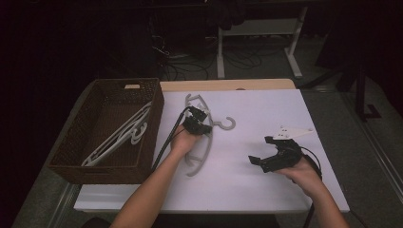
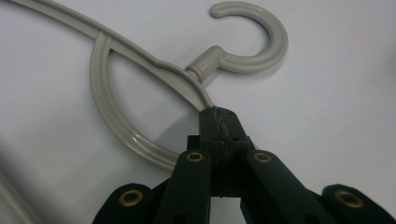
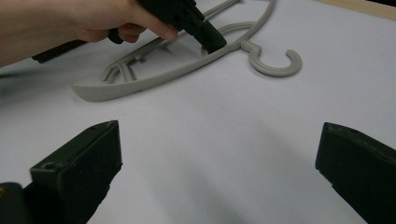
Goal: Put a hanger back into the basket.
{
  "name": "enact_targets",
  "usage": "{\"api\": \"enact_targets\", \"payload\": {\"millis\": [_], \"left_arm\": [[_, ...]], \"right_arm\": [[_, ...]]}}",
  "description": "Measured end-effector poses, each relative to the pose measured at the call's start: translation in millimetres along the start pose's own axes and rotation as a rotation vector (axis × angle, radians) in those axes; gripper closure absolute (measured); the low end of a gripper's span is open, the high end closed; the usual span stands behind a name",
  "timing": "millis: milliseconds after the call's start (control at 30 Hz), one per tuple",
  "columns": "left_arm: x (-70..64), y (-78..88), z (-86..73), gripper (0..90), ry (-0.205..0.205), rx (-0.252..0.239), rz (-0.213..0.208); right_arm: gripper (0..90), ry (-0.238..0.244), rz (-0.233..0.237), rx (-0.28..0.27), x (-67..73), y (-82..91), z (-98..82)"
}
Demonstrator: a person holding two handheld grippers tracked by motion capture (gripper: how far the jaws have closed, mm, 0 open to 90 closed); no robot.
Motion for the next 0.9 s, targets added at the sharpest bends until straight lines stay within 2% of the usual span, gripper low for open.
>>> {"api": "enact_targets", "payload": {"millis": [200, 400, 533, 633, 800, 900], "left_arm": [[-28.0, -2.7, -8.1, 90.0, -0.055, 0.02, -0.072], [-53.7, -3.8, -17.4, 90.0, -0.084, 0.04, -0.146], [-65.3, -4.6, -21.7, 90.0, -0.103, 0.048, -0.17], [-66.3, -1.5, -21.2, 90.0, -0.107, 0.047, -0.189], [-60.0, 22.3, -16.4, 72.5, -0.108, 0.006, -0.203], [-51.6, 41.9, -16.3, 62.1, -0.111, -0.016, -0.208]], "right_arm": [[0.2, -0.004, -0.001, -0.003, -0.4, 0.9, 0.1], [0.2, 0.0, -0.001, -0.001, -0.6, 0.3, 0.1], [0.2, 0.001, 0.0, 0.004, -0.6, -0.3, -0.1], [0.2, 0.002, -0.002, 0.003, -0.7, -0.2, 0.3], [0.2, 0.014, -0.019, 0.019, -2.9, -0.6, 1.8], [5.7, 0.021, -0.018, 0.028, -5.8, -1.2, 4.3]]}}
Point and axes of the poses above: each handheld gripper's, and its own axes: y roughly backward along the jaws, z roughly out of its top, x roughly to its left, the point moved 4 cm from there along -y, roughly forward along the jaws, and after that the axes turned 15 degrees about y, right-handed, at the moved point
